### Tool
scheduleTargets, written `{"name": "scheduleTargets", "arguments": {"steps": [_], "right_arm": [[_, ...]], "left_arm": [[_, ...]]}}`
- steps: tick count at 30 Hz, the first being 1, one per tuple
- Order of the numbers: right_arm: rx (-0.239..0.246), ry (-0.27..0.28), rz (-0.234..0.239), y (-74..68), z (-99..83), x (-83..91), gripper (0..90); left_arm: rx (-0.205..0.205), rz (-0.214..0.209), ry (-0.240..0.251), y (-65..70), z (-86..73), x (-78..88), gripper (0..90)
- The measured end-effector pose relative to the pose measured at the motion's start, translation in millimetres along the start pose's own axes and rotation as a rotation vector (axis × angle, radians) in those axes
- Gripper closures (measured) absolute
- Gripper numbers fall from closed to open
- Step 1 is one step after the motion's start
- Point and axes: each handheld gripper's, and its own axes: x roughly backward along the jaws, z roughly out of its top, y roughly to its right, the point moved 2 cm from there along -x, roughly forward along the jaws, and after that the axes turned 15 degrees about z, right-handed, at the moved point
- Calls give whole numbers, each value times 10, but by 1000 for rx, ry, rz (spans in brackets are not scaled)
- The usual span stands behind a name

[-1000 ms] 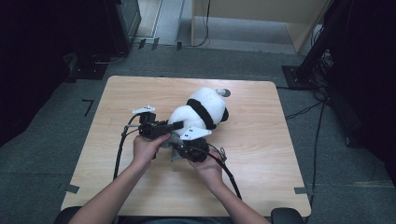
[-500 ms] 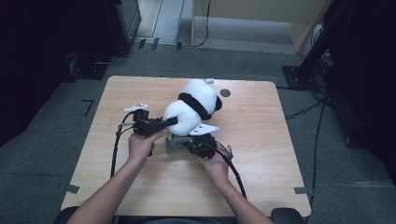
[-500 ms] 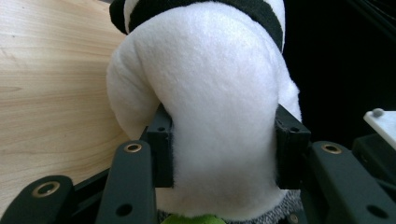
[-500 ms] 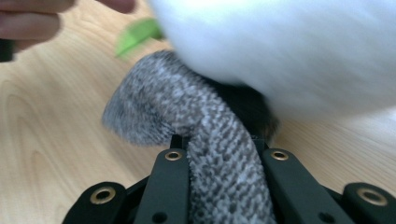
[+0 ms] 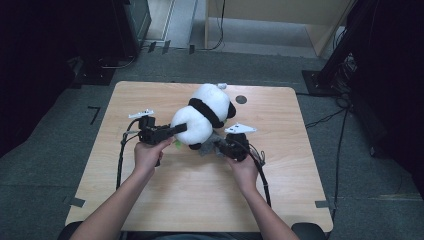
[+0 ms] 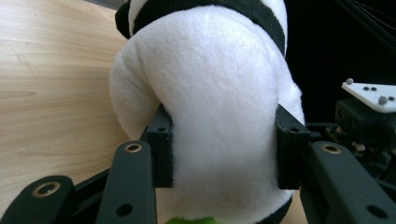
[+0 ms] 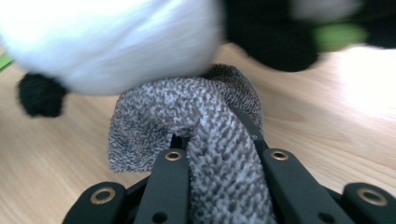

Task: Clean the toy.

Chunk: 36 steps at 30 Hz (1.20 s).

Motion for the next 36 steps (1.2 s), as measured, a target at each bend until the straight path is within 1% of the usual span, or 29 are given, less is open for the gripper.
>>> {"name": "scheduleTargets", "arguments": {"steps": [1, 5, 6, 7, 8, 9, 10, 11, 12, 15, 18, 21, 23, 24, 26, 28, 29, 33, 34, 36], "right_arm": [[-10, 10, -1, 34, 7, 29, 796], [-29, 32, -28, 142, 25, 132, 795], [-28, 36, -34, 162, 26, 152, 795], [-20, 28, -43, 180, 29, 165, 793], [-16, 13, -43, 204, 34, 173, 790], [-25, -6, -33, 229, 42, 180, 790], [-24, -1, -43, 245, 49, 205, 790], [-13, 16, -46, 256, 56, 238, 790], [-14, 20, -46, 266, 69, 264, 790], [-13, 27, -53, 297, 91, 322, 790], [-27, 34, -64, 360, 85, 367, 790], [-44, 50, -71, 423, 76, 415, 790], [-47, 61, -75, 456, 77, 449, 790], [-51, 66, -78, 475, 76, 467, 789], [-52, 68, -86, 503, 73, 488, 790], [-59, 69, -88, 528, 67, 507, 790], [-58, 71, -92, 539, 65, 516, 789], [-45, 72, -100, 582, 55, 556, 787], [-47, 75, -100, 597, 50, 563, 787], [-53, 78, -103, 635, 39, 572, 787]], "left_arm": [[5, 1, 4, -2, 4, 4, 533], [-9, 12, 9, -22, 18, 19, 534], [-14, 17, 11, -27, 22, 25, 535], [-10, 22, 15, -26, 26, 30, 534], [-17, 25, 18, -37, 31, 35, 534], [-14, 28, 20, -43, 35, 40, 534], [-16, 28, 20, -61, 42, 47, 534], [-9, 26, 23, -73, 49, 53, 534], [-7, 26, 30, -79, 55, 59, 534], [-23, 42, 35, -104, 74, 80, 534], [-29, 55, 39, -138, 87, 98, 534], [-45, 85, 39, -171, 97, 112, 534], [-48, 101, 38, -205, 105, 119, 534], [-56, 105, 36, -222, 107, 123, 534], [-60, 122, 39, -249, 114, 128, 534], [-79, 146, 38, -281, 125, 141, 534], [-82, 157, 41, -297, 131, 149, 534], [-72, 179, 52, -388, 152, 195, 534], [-75, 186, 53, -408, 155, 209, 534], [-69, 198, 54, -451, 167, 233, 535]]}}
